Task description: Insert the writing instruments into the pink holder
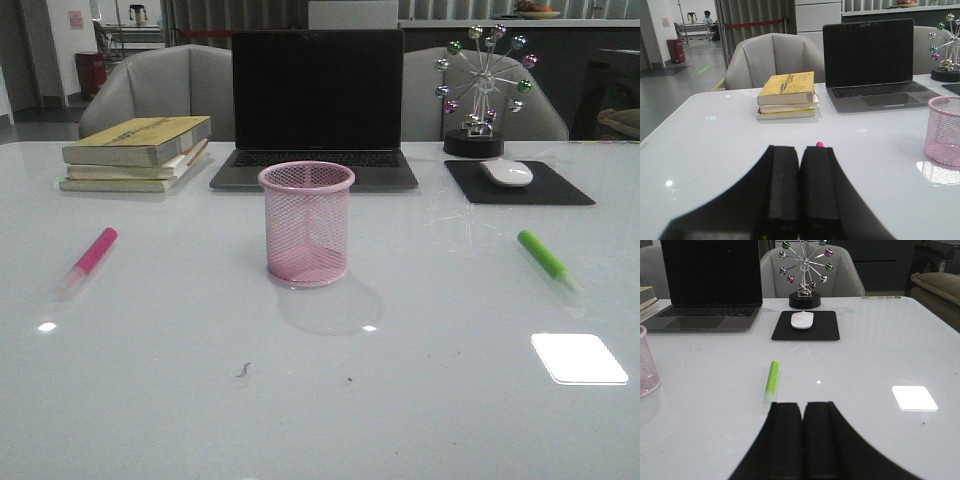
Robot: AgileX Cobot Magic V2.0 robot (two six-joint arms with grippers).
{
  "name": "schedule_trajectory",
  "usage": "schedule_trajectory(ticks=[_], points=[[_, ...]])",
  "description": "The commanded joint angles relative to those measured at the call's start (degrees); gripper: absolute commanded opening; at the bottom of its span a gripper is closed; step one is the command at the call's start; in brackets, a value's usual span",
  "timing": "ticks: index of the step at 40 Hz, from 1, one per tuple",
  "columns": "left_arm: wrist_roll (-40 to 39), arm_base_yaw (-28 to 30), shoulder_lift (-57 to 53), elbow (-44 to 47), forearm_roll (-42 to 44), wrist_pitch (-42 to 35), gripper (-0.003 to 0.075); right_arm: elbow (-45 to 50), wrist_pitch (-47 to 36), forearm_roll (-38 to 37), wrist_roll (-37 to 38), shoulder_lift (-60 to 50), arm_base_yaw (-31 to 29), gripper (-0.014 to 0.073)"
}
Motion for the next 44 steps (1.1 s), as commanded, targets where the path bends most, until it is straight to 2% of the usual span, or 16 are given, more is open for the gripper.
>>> schedule_trajectory(ticks=[1, 35, 44], points=[[-0.49, 0.08, -1.18, 0.29, -0.07, -5.41, 0.0092, 0.13, -4.75, -0.69, -0.13, -1.11, -0.05, 0.0022], [-0.49, 0.08, -1.18, 0.29, -0.07, -5.43, 0.0092, 0.13, -5.92, -0.69, -0.13, -1.11, -0.05, 0.0022], [-0.49, 0.08, -1.18, 0.29, -2.48, -8.04, 0.0092, 0.13, -6.4, -0.69, -0.13, -1.11, -0.05, 0.0022]])
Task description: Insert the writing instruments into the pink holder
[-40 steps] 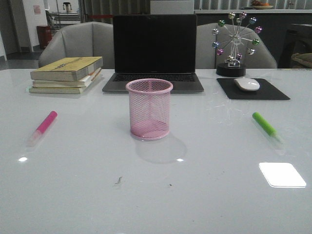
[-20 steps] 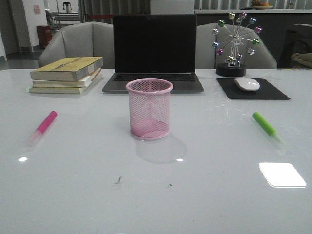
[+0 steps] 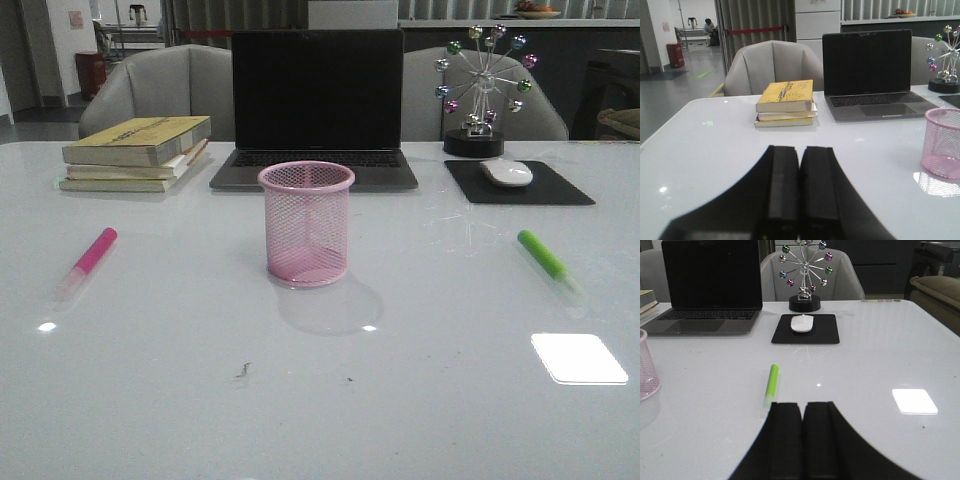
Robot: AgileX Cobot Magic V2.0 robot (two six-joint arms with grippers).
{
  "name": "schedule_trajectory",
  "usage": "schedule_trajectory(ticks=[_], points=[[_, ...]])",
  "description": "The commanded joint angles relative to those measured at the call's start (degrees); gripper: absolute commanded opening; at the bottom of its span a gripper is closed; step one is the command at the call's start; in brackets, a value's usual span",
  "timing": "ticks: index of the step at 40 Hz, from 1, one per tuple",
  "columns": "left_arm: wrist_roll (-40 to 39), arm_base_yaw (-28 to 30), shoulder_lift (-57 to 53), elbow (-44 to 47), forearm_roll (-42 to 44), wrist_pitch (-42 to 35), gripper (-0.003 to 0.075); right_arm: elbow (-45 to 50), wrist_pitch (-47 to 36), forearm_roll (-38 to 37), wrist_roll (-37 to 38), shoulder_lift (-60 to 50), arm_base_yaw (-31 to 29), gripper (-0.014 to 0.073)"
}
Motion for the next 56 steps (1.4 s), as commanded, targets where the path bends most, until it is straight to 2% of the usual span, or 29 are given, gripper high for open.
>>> schedule_trajectory(ticks=[1, 8, 11, 17, 22, 29, 38, 46, 56], points=[[-0.49, 0.08, -1.18, 0.29, -1.02, -5.99, 0.0092, 0.13, -5.95, -0.69, -0.13, -1.11, -0.05, 0.0022], [-0.14, 0.08, -1.18, -0.41, -0.06, -12.13, 0.0092, -0.88, -12.22, 1.62, -0.13, -1.11, -0.05, 0.0022], [-0.14, 0.08, -0.98, -2.09, 2.43, -11.11, 0.0092, -3.33, -13.28, 1.64, -0.13, -1.11, -0.05, 0.0022], [-0.14, 0.08, -0.96, -6.39, 2.84, -6.92, 0.0092, -9.75, -4.62, 1.68, -0.13, 0.08, -0.05, 0.0022], [-0.14, 0.08, 0.33, -10.28, 2.84, -6.36, 0.0092, -14.87, 1.61, 1.68, -0.13, 3.09, -0.05, 0.0022], [-0.49, 0.08, 5.81, -15.97, 2.74, -5.25, 0.0092, -21.63, 2.14, 1.68, -0.18, 9.39, -0.05, 0.0022], [-0.49, 0.08, 17.68, -25.67, 2.61, -3.02, 0.0092, -30.94, 1.44, 1.63, -0.18, 18.98, -0.05, 0.0022], [-0.49, 0.08, 28.55, -32.04, 2.49, -2.9, 0.0092, -35.61, 1.34, 1.68, -0.18, 27.67, -0.05, 0.0022], [-0.49, -0.02, 37.31, -35.75, 2.24, -2.38, 0.0092, -37.65, 10.46, 1.68, -0.18, 37.48, -0.05, 0.0022]])
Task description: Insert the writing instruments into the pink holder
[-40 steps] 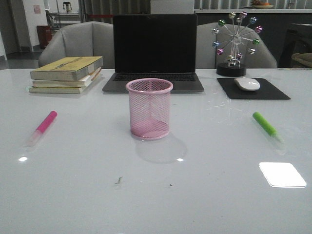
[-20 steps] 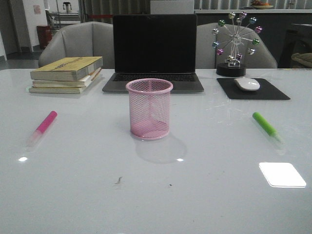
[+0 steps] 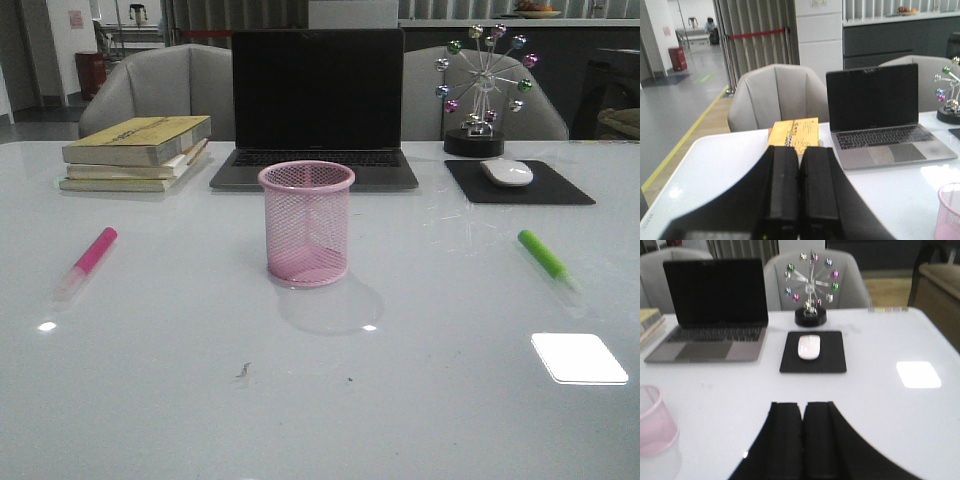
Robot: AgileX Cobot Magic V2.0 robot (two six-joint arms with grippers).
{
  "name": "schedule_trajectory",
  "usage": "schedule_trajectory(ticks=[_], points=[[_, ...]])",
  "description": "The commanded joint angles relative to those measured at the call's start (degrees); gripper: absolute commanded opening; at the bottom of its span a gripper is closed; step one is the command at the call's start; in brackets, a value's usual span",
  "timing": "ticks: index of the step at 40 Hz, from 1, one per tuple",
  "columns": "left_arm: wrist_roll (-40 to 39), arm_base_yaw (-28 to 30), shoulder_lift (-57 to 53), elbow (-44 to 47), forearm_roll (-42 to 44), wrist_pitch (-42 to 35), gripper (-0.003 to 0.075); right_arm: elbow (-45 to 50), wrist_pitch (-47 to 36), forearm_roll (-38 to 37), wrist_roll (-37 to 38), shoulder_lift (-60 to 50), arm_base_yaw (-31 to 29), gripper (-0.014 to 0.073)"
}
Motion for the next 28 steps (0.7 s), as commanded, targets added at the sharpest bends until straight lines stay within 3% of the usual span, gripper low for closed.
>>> schedule_trajectory(ticks=[1, 10, 28], points=[[-0.49, -0.02, 2.67, -2.48, -0.94, -3.37, 0.0092, -2.66, 0.2, 0.13, -0.18, 3.03, -0.05, 0.0022], [-0.14, -0.02, 5.52, -2.48, -7.72, 6.35, 0.0092, -3.07, 5.23, 0.13, -0.18, 6.62, -0.05, 0.0022], [-0.14, 0.08, 8.13, -2.48, -2.9, 4.63, 0.0092, -3.07, 7.58, 0.13, -2.57, 7.71, -0.05, 0.0022]])
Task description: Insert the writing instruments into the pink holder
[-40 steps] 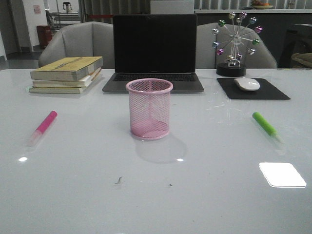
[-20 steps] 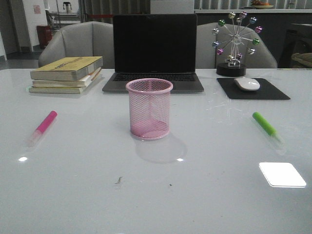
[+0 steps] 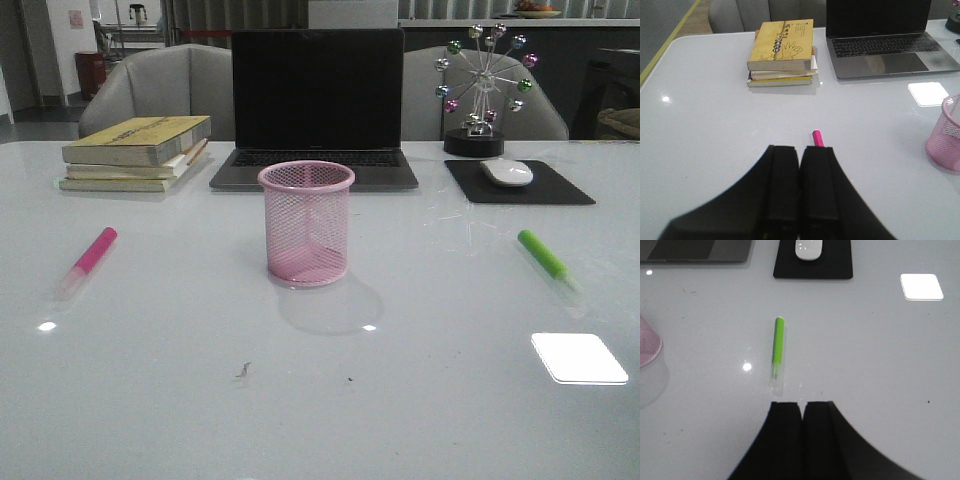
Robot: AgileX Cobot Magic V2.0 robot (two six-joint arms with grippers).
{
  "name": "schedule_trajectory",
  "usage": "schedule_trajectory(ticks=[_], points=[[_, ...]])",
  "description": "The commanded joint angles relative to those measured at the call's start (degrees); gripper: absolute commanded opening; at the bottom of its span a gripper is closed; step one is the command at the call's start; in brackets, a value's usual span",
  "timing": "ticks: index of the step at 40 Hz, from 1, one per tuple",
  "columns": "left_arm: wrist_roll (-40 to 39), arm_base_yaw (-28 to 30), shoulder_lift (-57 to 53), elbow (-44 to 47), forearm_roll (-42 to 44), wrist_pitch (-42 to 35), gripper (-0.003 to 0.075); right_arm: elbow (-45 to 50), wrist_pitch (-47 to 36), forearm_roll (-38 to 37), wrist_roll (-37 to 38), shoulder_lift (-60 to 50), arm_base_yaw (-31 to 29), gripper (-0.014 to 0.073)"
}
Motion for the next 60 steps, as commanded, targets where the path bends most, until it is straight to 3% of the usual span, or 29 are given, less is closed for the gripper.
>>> schedule_trajectory(ticks=[1, 7, 13, 16, 27, 39, 44, 51, 60], points=[[-0.14, 0.08, 0.0, -2.24, 0.23, -6.35, 0.0092, -2.23, -2.56, 0.13, -1.67, 0.44, -0.05, 0.0022], [-0.14, -0.02, 0.0, -2.24, 0.23, -8.05, 0.0092, -2.23, -1.82, 0.13, -4.1, 0.44, -0.05, 0.0094], [-0.49, -0.02, 0.0, -2.24, 0.1, -8.06, 0.0109, -2.23, -1.82, 0.18, -4.75, 0.44, -0.05, 0.0302], [-0.49, -0.02, 0.0, -2.24, -0.31, -8.19, 0.0153, -2.23, -2.01, 0.26, -4.75, 0.44, -0.05, 0.0339], [-0.49, -0.02, 0.0, -2.24, -1.65, -13.49, 0.0402, -2.23, -3.9, 1.02, -4.7, 0.44, -0.05, 0.0344], [-0.49, -0.02, 0.38, -2.24, -3.54, -12.92, 0.0405, -2.23, -3.42, 7.7, -4.76, 1.0, -0.05, 0.0337], [-0.49, -0.02, 0.38, -2.24, -3.69, -11.23, 0.0405, -3.93, -0.94, 7.79, -5.09, 4.11, -0.05, 0.0295], [-0.49, -0.02, 0.38, -2.24, -3.69, -9.42, 0.0405, -12.53, 4.76, 7.79, -9.75, 13.97, -0.05, 0.028], [-0.49, -0.02, 0.38, -2.24, -3.69, -8.9, 0.0405, -27.06, 14.45, 7.79, -10.1, 31.17, -0.05, 0.028]])
